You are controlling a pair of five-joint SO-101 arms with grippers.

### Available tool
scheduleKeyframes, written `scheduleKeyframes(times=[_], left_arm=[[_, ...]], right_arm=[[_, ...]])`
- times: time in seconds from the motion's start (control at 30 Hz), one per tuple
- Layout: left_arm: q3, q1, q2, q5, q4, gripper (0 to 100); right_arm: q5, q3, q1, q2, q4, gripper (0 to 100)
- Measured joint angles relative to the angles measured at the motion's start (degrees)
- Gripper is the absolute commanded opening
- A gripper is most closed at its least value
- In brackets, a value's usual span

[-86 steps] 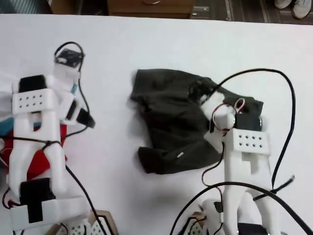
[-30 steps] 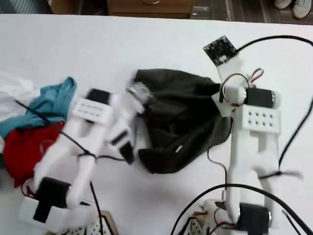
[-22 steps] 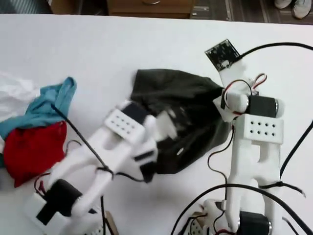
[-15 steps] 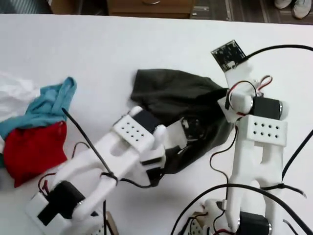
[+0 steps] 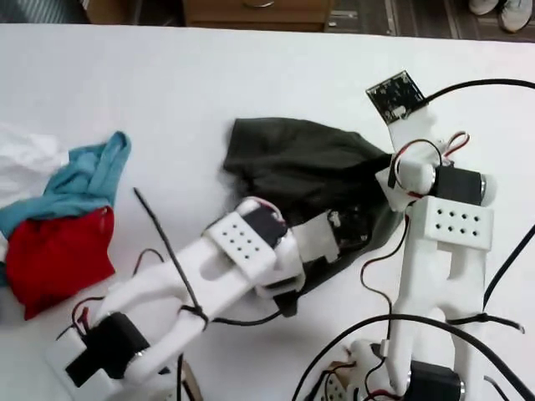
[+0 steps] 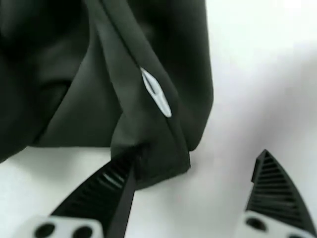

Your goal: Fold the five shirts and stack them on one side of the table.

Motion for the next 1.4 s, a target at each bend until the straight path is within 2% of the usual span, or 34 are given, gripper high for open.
scheduleKeyframes(times=[0.07,0.17,0.27,0.3,0.47,0.7,0.8,0.93,1.1,1.4], left_arm=[[2.99,0.0,0.0,1.14,-3.87,31],[6.59,-0.26,0.0,1.41,-8.26,18],[7.74,-3.52,0.0,1.32,-10.46,3],[7.74,-5.01,0.0,1.32,-10.73,2],[7.74,-11.96,0.0,0.97,-10.9,4],[7.12,-13.71,0.0,-2.9,-9.23,5],[4.4,-15.56,0.0,-4.57,-6.15,11],[-0.18,-21.36,0.0,-6.95,-2.37,21],[-3.16,-27.87,0.0,-7.38,1.67,23],[-2.99,-29.19,0.0,-7.47,2.9,23]], right_arm=[[0.0,0.0,0.0,0.0,0.0,3.0],[0.0,0.0,0.0,0.0,0.0,3.0],[0.0,0.0,0.0,0.0,0.0,3.0],[0.0,0.0,0.0,0.0,0.0,3.0],[0.0,0.0,0.0,0.0,0.0,3.0],[0.0,0.0,0.0,0.0,0.0,3.0],[-0.7,0.0,0.0,0.0,0.0,3.0],[-4.57,0.0,0.0,0.0,0.0,3.0],[-5.54,0.0,0.0,0.0,0.0,3.0],[-5.54,0.44,0.0,0.0,0.0,3.0]])
